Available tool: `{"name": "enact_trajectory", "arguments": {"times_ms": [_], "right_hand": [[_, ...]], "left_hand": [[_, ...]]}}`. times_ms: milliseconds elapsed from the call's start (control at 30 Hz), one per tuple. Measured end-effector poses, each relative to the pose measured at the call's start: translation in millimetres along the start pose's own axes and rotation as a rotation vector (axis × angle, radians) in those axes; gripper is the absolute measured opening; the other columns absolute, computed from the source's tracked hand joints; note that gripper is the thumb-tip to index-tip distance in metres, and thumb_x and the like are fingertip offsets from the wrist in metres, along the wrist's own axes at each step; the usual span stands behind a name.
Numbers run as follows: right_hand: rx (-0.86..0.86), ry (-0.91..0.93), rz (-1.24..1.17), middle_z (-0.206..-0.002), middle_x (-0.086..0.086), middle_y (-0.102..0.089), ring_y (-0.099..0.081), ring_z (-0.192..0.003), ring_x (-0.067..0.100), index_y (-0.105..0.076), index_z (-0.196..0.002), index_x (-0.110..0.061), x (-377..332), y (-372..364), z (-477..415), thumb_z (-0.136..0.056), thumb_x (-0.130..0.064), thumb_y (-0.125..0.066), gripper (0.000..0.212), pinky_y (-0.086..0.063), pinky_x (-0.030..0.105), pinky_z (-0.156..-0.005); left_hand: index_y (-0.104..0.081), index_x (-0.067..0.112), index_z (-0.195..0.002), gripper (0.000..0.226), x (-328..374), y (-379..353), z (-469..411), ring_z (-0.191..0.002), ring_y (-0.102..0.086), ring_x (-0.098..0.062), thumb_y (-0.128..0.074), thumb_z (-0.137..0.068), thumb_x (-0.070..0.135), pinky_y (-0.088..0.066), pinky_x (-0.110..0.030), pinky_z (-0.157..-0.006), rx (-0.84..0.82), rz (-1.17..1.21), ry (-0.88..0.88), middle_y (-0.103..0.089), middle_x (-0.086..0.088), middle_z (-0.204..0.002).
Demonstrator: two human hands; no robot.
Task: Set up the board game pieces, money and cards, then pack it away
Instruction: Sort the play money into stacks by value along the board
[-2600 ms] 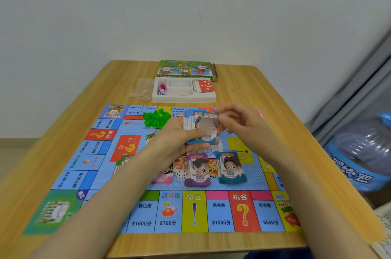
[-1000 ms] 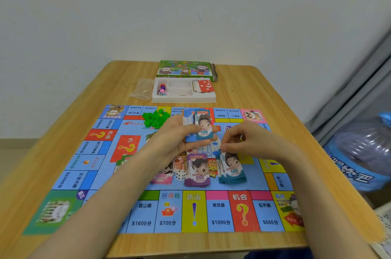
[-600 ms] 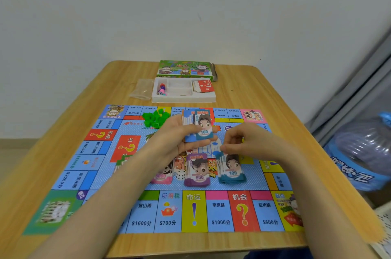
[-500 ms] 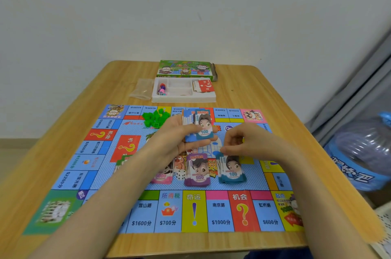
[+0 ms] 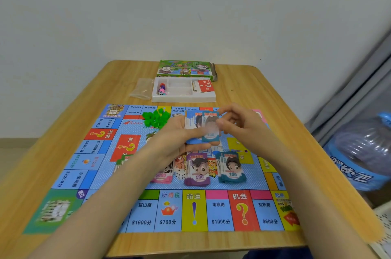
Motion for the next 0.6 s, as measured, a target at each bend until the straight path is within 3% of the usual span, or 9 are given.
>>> {"name": "enact_trajectory", "arguments": {"times_ms": [133,367,500,600], "right_hand": [[0.024,0.071,0.015,-0.089,0.003,-0.063,-0.056,-0.071,0.007,-0.053,-0.106,-0.028,-5,-3,1,-0.084,-0.007,-0.068,0.034,-0.045,0.022,-0.065],[0.145,0.131,0.061,-0.08,-0.005,-0.063,-0.052,-0.069,0.004,-0.056,-0.09,-0.036,-15,11,2,-0.086,-0.004,-0.063,0.033,-0.044,0.02,-0.063],[0.156,0.07,-0.011,-0.079,0.003,-0.066,-0.059,-0.076,0.023,-0.062,-0.08,-0.027,-11,18,2,-0.093,-0.008,-0.055,0.023,-0.048,0.036,-0.069],[0.061,-0.004,0.017,-0.079,0.009,-0.067,-0.06,-0.078,0.025,-0.065,-0.073,-0.022,-4,15,2,-0.092,-0.016,-0.056,0.021,-0.049,0.04,-0.073]], "left_hand": [[-0.062,0.007,-0.106,0.018,1,-9,2,-0.079,-0.073,-0.025,-0.059,-0.089,0.003,-0.055,-0.018,-0.055,-0.074,-0.026,-0.001,-0.075,-0.009,-0.094],[-0.061,0.005,-0.098,0.011,1,-9,3,-0.08,-0.073,-0.026,-0.05,-0.096,0.006,-0.059,-0.024,-0.062,-0.067,0.021,0.006,-0.074,-0.012,-0.092],[-0.052,0.007,-0.084,0.012,3,0,2,-0.066,-0.072,-0.018,-0.051,-0.095,0.002,-0.06,-0.026,-0.06,0.017,0.041,-0.013,-0.072,-0.002,-0.066],[-0.056,0.001,-0.103,0.011,5,-1,0,-0.079,-0.073,-0.023,-0.047,-0.097,0.002,-0.058,-0.022,-0.057,-0.007,0.053,-0.025,-0.075,-0.012,-0.087]]}}
Point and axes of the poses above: each hand's wrist, its own z-axis away from the middle knuckle, its own y-axis out of the back of the hand, x = y × z, the point moved 10 cm from there along -z, towards the middle knuckle
